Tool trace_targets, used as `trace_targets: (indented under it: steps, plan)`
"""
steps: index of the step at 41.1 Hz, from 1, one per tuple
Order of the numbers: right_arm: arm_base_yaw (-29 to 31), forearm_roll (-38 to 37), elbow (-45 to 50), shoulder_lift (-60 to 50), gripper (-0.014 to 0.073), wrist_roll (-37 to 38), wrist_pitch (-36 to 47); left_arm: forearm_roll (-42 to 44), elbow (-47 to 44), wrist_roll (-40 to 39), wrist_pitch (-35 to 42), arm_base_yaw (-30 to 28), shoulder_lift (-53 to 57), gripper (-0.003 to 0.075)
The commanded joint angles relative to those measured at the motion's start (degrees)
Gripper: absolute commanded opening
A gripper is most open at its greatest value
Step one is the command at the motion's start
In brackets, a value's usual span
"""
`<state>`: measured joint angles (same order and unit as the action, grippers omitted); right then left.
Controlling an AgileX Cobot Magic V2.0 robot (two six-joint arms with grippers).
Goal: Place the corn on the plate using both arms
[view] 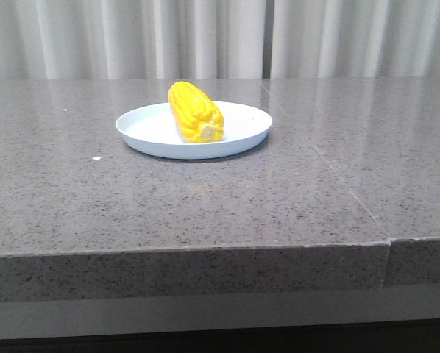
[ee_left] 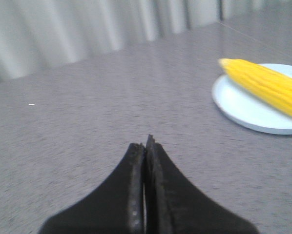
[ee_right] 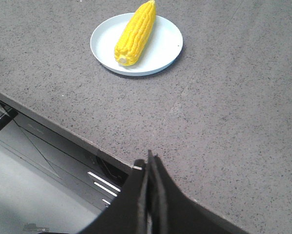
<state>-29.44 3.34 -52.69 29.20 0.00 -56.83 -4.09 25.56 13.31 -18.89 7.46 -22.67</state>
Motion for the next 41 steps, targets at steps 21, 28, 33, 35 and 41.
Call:
trace_targets:
  steps: [21,28,33,35,41]
  plan:
    - [0.1,-0.3,-1.4,0.2,-0.0120,-0.7,4.2,0.0,-22.5,-4.2,15.2,-9.2,24.0,-0.0020]
    - [0.1,-0.3,-1.4,0.2,-0.0120,-0.7,4.2,2.7,-23.9,-7.7,15.6,-9.2,24.1,-0.0020]
    - [0.1,-0.3,-1.4,0.2,-0.0120,-0.7,4.2,4.1,-25.3,-10.9,17.2,-9.2,24.1,-0.0020]
    - [0.1,-0.3,-1.4,0.2,-0.0120,-0.7,4.2,4.1,-26.1,-11.2,18.9,-9.2,24.1,-0.0020]
    - [0.1,-0.3,-1.4,0.2,-0.0120,-0.7,4.2,4.1,-26.1,-11.2,18.4,-9.2,24.1,-0.0020]
